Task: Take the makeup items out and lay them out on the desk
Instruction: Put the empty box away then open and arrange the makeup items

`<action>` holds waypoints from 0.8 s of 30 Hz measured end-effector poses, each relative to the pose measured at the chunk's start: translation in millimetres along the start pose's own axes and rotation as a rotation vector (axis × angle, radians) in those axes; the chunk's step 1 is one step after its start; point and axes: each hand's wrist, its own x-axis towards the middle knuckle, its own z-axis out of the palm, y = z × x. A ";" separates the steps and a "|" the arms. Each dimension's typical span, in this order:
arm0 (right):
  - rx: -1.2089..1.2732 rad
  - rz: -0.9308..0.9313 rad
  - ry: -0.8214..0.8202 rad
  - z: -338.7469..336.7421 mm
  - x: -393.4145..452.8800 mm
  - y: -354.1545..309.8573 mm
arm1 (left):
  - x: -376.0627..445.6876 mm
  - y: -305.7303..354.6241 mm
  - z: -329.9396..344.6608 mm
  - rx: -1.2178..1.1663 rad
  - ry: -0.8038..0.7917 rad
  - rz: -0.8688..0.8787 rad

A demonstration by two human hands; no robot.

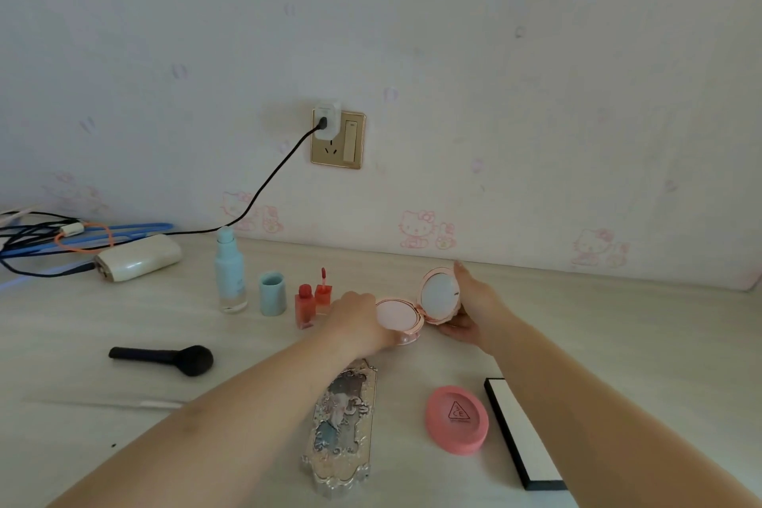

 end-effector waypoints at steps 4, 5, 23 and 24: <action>0.047 -0.025 0.016 0.3 4.5 4.1 | 2.2 -0.1 5.0 -0.001 0.044 -0.009; 0.061 -0.029 0.016 0.1 5.2 3.9 | 2.4 -0.2 5.2 -0.008 0.048 -0.013; -0.119 -0.421 0.025 1.0 -69.8 -2.5 | -56.9 -22.8 -35.0 -0.369 -0.053 0.095; -0.111 -0.411 -0.030 8.5 -83.0 2.3 | -67.9 -29.6 -39.5 -0.412 -0.060 0.084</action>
